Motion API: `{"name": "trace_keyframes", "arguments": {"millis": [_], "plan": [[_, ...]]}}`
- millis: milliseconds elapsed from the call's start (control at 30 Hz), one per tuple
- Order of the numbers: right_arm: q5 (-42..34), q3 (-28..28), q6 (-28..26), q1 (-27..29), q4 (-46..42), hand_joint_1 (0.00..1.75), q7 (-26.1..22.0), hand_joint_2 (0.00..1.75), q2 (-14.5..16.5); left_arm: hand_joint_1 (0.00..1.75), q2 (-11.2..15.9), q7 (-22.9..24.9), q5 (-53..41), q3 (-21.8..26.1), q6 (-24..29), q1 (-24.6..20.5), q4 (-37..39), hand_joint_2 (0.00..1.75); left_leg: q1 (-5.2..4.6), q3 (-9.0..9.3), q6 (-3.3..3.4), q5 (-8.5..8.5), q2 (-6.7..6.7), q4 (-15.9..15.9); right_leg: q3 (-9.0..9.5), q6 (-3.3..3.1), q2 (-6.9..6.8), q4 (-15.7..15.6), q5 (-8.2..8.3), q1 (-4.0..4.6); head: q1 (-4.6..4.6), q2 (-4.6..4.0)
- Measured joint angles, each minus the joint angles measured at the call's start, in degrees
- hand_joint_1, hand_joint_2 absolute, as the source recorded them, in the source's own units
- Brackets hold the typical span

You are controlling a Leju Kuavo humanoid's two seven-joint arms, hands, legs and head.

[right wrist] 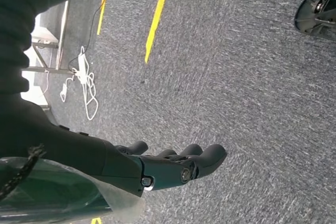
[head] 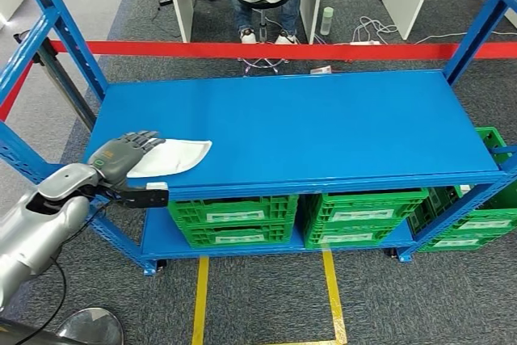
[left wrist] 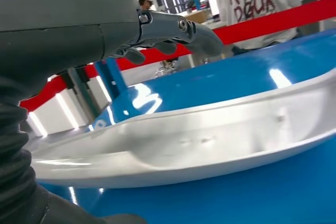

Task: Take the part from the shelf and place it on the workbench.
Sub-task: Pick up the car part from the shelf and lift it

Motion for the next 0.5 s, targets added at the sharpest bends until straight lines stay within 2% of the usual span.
{"name": "trace_keyframes", "arguments": {"millis": [133, 300, 333, 433, 467, 500], "plan": [[0.0, 0.3, 0.0, 0.0, 0.0, 0.0, 0.0, 1.75, 0.0, 0.0, -1.1, -0.1, -1.0, -0.6, 0.0, -1.4, 1.9, 1.75, 0.0, 0.0, 0.0, 0.0, 0.02, 0.0, 0.0, 0.0, 0.04, 0.0, 0.01, 0.0, -0.01, -0.01], [-0.1, 0.3, 0.1, 0.0, 0.0, 0.0, 0.0, 1.75, -0.1, 0.03, -1.0, 0.1, -3.2, -1.7, 0.0, -4.3, 4.8, 1.75, 0.0, 0.0, 0.0, 0.0, 0.01, 0.0, 0.0, 0.0, 0.02, 0.0, 0.01, 0.0, -0.01, -0.01], [-0.1, 0.3, 0.1, 0.0, 0.0, 0.0, 0.0, 1.75, -0.2, 0.3, -1.0, 0.1, -3.4, -1.9, -0.1, -4.7, 5.2, 1.75, 0.0, 0.0, 0.0, 0.0, 0.01, 0.0, 0.0, 0.0, 0.02, 0.0, 0.01, 0.0, -0.01, -0.01], [-0.1, 0.3, 0.2, 0.0, 0.0, 0.0, 0.0, 1.75, -0.2, 1.56, -0.7, 0.1, -3.8, -2.2, -0.3, -5.9, 6.6, 1.75, 0.01, 0.0, 0.0, 0.0, 0.02, 0.0, 0.0, 0.0, 0.04, 0.0, 0.01, 0.01, -0.01, -0.01], [-0.1, 0.3, 0.2, 0.0, 0.0, 0.0, 0.0, 1.75, -0.3, 1.73, -0.5, 0.1, -4.0, -2.3, -0.3, -6.3, 7.0, 1.75, 0.01, 0.0, 0.0, 0.0, 0.02, 0.0, 0.0, 0.0, 0.04, 0.0, 0.01, 0.01, -0.01, -0.01], [-0.1, 0.3, 0.1, 0.0, 0.0, 0.0, 0.0, 1.75, -0.3, 1.75, -0.3, 0.1, -4.1, -2.3, -0.3, -6.6, 7.5, 1.75, 0.01, 0.0, 0.0, 0.0, 0.02, 0.0, 0.0, 0.0, 0.04, 0.0, 0.01, 0.01, -0.01, -0.01]]}}
